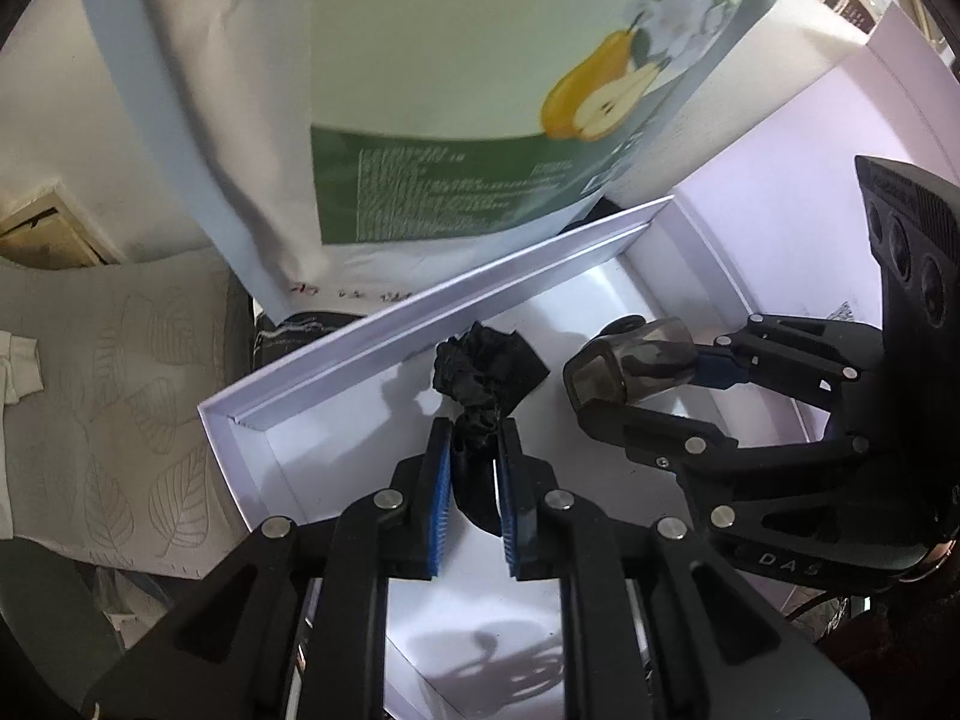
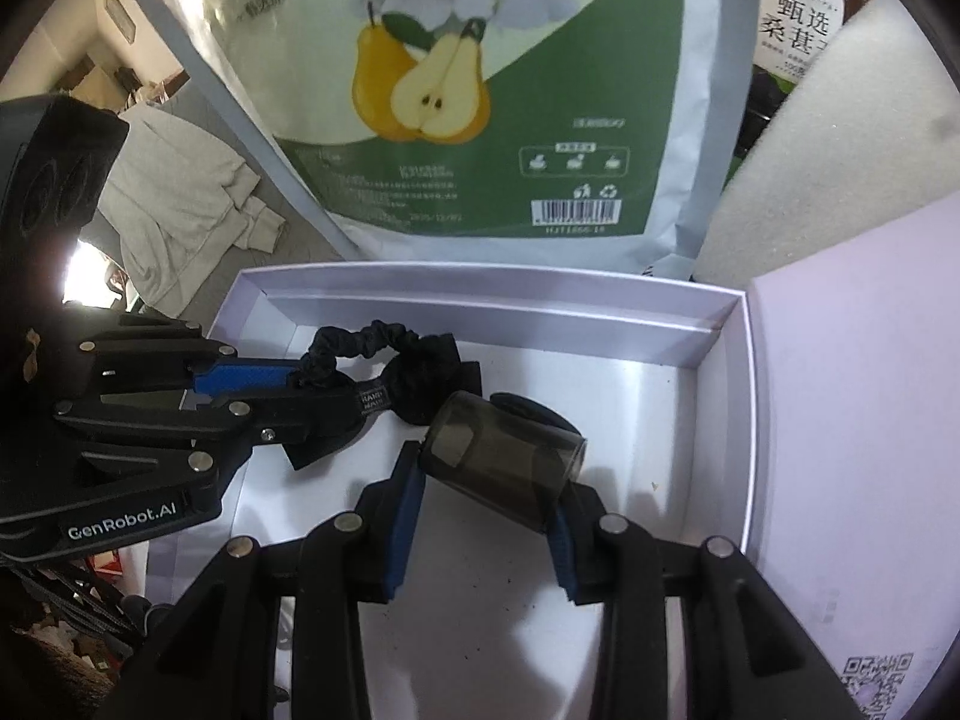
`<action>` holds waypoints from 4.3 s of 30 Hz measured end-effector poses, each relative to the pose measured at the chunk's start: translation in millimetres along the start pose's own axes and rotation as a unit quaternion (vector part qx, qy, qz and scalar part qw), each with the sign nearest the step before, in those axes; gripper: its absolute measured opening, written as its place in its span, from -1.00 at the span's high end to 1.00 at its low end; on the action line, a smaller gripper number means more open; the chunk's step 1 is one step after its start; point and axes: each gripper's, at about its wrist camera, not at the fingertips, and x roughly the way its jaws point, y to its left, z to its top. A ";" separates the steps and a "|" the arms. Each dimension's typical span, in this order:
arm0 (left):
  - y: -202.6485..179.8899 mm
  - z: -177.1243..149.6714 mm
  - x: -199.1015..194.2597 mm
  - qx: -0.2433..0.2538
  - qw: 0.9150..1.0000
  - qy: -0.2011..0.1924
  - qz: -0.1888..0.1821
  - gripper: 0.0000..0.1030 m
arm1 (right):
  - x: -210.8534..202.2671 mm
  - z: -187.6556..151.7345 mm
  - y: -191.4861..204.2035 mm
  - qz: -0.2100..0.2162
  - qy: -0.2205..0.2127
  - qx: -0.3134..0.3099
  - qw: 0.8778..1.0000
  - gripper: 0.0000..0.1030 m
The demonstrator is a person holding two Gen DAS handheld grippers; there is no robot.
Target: Organize objects
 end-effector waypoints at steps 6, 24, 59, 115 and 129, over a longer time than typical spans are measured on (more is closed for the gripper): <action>5.2 -3.1 5.8 -0.011 1.000 0.014 0.010 0.76 | 1.7 2.0 4.2 -0.006 0.004 -0.007 1.000 0.18; 3.2 -11.6 -19.6 -0.013 0.999 0.011 0.032 0.37 | -40.4 0.1 7.7 -0.036 -0.008 -0.002 0.999 -0.04; -101.2 -60.7 -176.8 0.010 0.995 -0.065 0.070 0.12 | -194.2 -58.7 54.1 -0.074 -0.075 -0.004 0.994 -0.04; -201.7 -259.0 -148.2 -0.046 0.998 -0.022 0.045 -0.11 | -201.9 -262.5 59.4 -0.053 0.009 -0.003 0.999 -0.11; -220.9 -262.8 -110.4 -0.027 0.999 -0.003 0.032 -0.11 | -180.4 -283.4 29.2 -0.048 0.021 0.035 0.998 -0.13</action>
